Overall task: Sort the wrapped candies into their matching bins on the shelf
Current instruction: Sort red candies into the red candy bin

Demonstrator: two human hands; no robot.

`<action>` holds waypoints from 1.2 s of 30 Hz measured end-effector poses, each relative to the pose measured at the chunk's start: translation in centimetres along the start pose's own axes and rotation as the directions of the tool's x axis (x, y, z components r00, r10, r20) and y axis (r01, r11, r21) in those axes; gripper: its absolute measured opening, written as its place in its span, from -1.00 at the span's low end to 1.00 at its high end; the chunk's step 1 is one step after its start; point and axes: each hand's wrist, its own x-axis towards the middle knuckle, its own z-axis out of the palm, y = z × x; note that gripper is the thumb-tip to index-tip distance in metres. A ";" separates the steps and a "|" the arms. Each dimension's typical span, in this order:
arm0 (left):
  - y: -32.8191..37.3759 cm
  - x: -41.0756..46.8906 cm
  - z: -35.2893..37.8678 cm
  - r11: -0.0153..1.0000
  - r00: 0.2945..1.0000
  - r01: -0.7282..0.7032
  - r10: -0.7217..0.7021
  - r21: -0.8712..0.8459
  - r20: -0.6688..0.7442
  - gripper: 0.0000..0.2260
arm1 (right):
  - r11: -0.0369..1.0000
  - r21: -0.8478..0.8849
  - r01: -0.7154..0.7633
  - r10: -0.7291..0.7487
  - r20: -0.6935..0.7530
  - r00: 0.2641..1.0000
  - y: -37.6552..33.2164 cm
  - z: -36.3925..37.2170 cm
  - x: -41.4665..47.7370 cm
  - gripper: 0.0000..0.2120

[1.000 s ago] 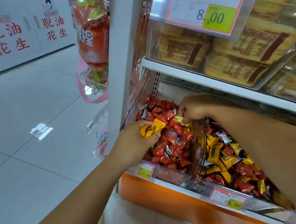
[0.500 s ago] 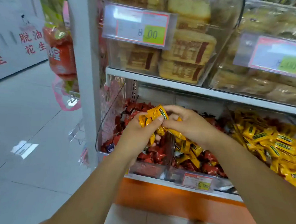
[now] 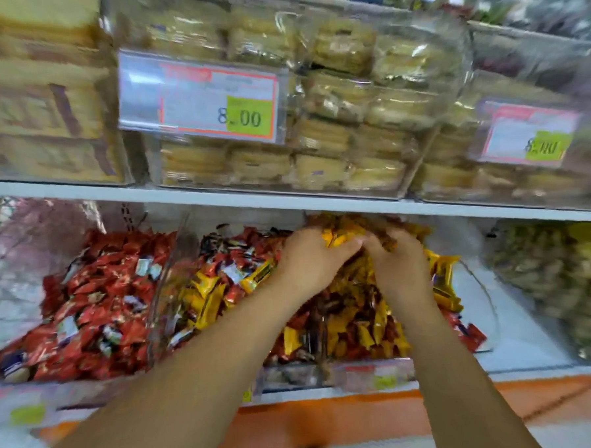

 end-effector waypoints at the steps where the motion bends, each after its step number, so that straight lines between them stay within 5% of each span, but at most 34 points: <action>1: 0.2 1.5 1.1 0.998 1.000 -0.010 0.010 0.060 -0.005 -0.63 | 0.998 -0.061 0.033 -0.035 -0.035 0.999 0.8 -0.3 1.2 -0.77; 5: 0.0 5.9 4.2 0.972 0.996 -0.090 0.082 0.219 0.045 -0.38 | 0.887 -0.447 0.117 -0.141 -0.019 0.990 4.8 0.1 5.5 -0.49; 10: -0.5 8.6 5.6 0.804 0.959 -0.261 0.152 0.534 0.241 -0.47 | 0.649 -0.753 0.109 -0.075 0.079 0.994 6.9 1.1 6.3 -0.59; 13: -0.7 8.8 5.5 0.744 0.950 -0.273 0.107 0.610 0.295 -0.44 | 0.675 -0.729 0.114 0.000 0.155 0.988 7.1 1.0 7.1 -0.55; 16: 0.6 7.9 4.0 0.867 0.921 -0.212 0.023 0.450 0.390 -0.53 | 0.688 -0.717 0.113 0.028 0.182 0.983 7.0 0.4 7.2 -0.40; 19: 2.3 5.5 1.3 0.974 0.896 0.009 -0.107 0.225 0.430 -0.71 | 0.685 -0.722 0.090 0.022 0.144 0.989 5.3 -0.7 6.5 -0.42; 25: -1.9 -3.3 -8.3 0.960 0.987 -0.035 -0.011 0.276 0.163 -0.62 | 0.932 -0.337 0.134 -0.074 0.186 0.980 -0.7 -1.0 1.5 -0.72; 32: -11.5 -13.1 -17.7 0.920 0.988 0.115 -0.066 0.376 -0.140 -0.57 | 0.930 -0.215 0.298 -0.193 0.405 0.894 -7.7 4.7 -4.8 -0.73; 36: -15.3 -15.6 -19.1 0.914 0.984 0.146 -0.096 0.378 -0.150 -0.56 | 0.942 -0.047 0.334 -0.261 0.526 0.810 -11.0 9.8 -7.0 -0.73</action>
